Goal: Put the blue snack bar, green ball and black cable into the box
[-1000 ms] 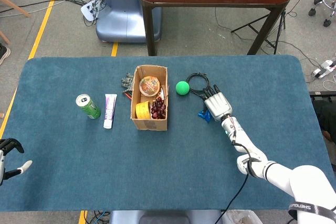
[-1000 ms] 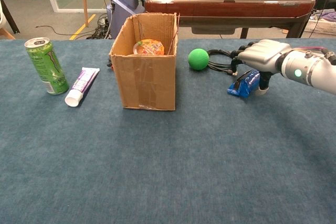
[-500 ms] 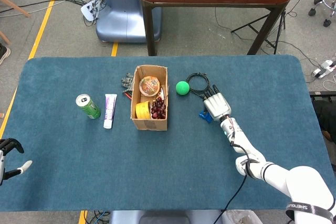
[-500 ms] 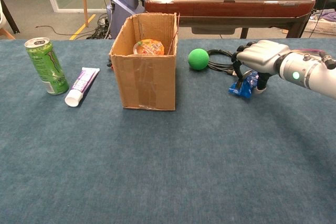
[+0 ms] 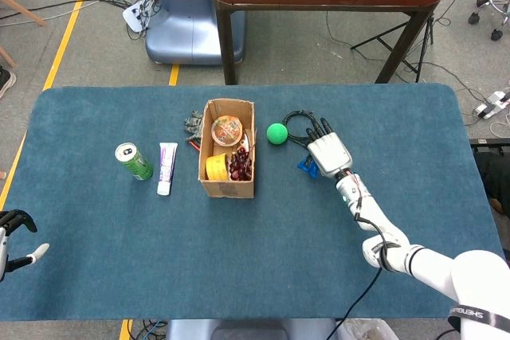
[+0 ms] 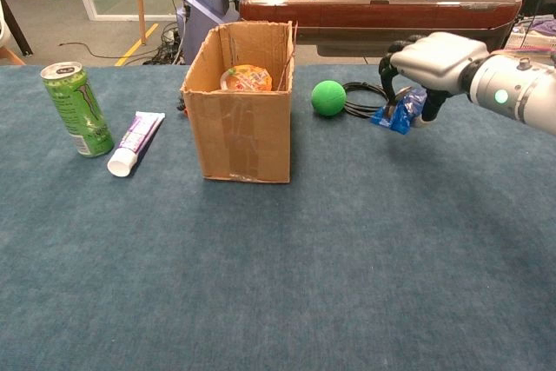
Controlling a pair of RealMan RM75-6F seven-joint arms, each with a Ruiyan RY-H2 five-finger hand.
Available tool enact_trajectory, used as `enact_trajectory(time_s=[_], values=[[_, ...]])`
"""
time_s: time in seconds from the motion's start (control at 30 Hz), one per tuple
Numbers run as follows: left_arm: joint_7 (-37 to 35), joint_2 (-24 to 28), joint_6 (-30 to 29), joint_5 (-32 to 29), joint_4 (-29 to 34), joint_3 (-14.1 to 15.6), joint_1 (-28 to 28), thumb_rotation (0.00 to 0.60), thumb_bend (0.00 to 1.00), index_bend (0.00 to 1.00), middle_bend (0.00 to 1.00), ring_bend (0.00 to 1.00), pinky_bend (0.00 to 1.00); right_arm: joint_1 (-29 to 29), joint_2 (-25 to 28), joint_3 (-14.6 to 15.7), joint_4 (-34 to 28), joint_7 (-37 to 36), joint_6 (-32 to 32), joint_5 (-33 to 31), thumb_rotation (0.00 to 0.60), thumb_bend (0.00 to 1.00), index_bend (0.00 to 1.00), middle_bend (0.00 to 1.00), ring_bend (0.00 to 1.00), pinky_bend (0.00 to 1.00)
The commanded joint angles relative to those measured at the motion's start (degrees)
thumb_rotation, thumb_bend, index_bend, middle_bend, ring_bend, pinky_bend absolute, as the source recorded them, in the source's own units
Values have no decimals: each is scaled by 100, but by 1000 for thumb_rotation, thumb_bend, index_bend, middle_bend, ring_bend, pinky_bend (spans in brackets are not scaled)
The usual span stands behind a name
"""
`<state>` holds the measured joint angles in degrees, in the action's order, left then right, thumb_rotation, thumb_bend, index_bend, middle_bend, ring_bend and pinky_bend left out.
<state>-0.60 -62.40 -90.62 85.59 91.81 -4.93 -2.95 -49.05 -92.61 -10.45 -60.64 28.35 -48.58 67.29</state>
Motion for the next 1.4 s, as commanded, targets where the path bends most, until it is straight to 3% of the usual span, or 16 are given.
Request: enact_trajectory(time_s=[0.03, 0.47, 0.67, 0.9, 1.03, 1.27, 1.4], values=[[3, -1, 1, 1, 2, 0, -1, 600, 76, 568, 461, 374, 681, -40, 394, -206, -671, 254, -365, 75, 600, 313, 608, 172, 0, 72], [-20, 0, -9, 62, 6, 19, -7, 600, 76, 568, 461, 374, 681, -300, 923, -786, -2274, 605, -1061, 189, 600, 312, 625, 202, 0, 72], [-62, 8, -55, 66, 7, 9, 11, 600, 76, 568, 461, 374, 681, -545, 732, -894, -2323, 594, -1168, 353, 600, 312, 625, 207, 0, 72], [-142, 51, -107, 62, 27, -10, 35, 600, 76, 568, 461, 374, 681, -885, 237, -902, -1923, 777, -1038, 237, 600, 306, 620, 207, 0, 72], [-188, 77, -151, 84, 44, -2, 61, 600, 76, 568, 461, 374, 681, -1074, -68, -900, -1592, 832, -879, 82, 600, 287, 517, 207, 0, 72], [-247, 113, -187, 122, 68, 11, 84, 600, 76, 568, 461, 374, 681, -1296, -480, -855, -1085, 741, -719, -14, 600, 33, 185, 172, 0, 73], [-256, 121, -179, 122, 66, 10, 82, 600, 76, 568, 461, 374, 681, -1337, -544, -845, -964, 633, -708, 3, 600, 1, 121, 169, 0, 72]])
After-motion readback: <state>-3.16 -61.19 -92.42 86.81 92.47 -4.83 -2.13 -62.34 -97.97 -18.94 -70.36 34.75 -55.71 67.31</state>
